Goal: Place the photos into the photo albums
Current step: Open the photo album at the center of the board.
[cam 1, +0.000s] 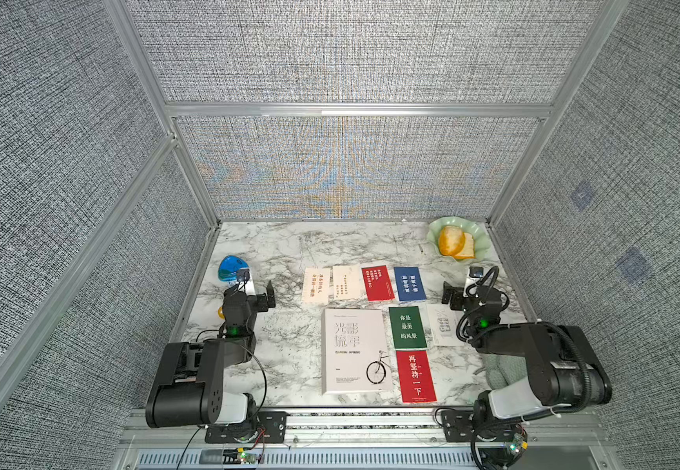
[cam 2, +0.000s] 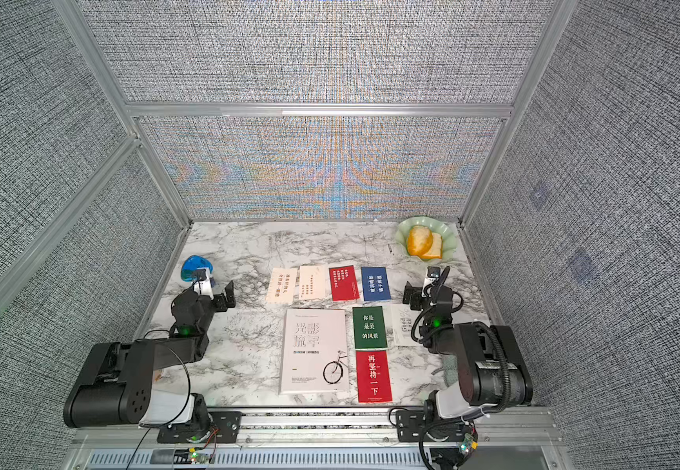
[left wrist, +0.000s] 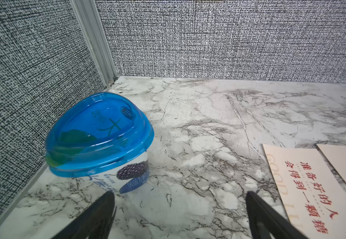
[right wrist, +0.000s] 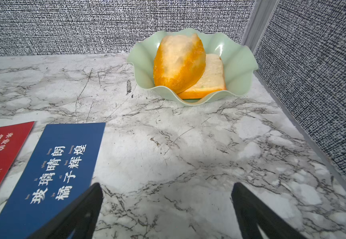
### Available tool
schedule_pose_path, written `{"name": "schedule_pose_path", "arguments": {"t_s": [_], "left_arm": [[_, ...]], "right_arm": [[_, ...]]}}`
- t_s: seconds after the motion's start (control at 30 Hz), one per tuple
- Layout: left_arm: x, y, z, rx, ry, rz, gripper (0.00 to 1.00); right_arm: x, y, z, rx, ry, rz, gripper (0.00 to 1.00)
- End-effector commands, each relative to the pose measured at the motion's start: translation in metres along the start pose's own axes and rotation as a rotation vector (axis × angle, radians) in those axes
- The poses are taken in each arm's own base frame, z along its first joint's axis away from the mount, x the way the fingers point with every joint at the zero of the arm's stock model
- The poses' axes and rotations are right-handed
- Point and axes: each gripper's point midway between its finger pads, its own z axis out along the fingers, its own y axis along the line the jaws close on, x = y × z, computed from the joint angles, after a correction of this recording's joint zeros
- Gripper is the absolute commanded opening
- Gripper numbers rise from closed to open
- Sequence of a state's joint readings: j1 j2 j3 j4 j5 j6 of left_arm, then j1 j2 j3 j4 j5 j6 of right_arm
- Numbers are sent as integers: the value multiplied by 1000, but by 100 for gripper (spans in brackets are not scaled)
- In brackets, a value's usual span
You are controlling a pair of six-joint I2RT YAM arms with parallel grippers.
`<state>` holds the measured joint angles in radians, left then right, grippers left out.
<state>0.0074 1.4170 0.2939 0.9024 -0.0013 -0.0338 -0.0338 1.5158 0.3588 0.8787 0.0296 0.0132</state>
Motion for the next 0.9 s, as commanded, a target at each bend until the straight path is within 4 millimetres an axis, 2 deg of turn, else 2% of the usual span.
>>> {"name": "schedule_pose_path", "arguments": {"t_s": [0.0,0.87], "left_arm": [[-3,0,1,-2,-8,2,99],[-5,0,0,-4,-14,5,99]], "right_arm": [[-6,-1,0,9,-22,-2,99],[-7,-1,-1,19,-28,-7,99]]}}
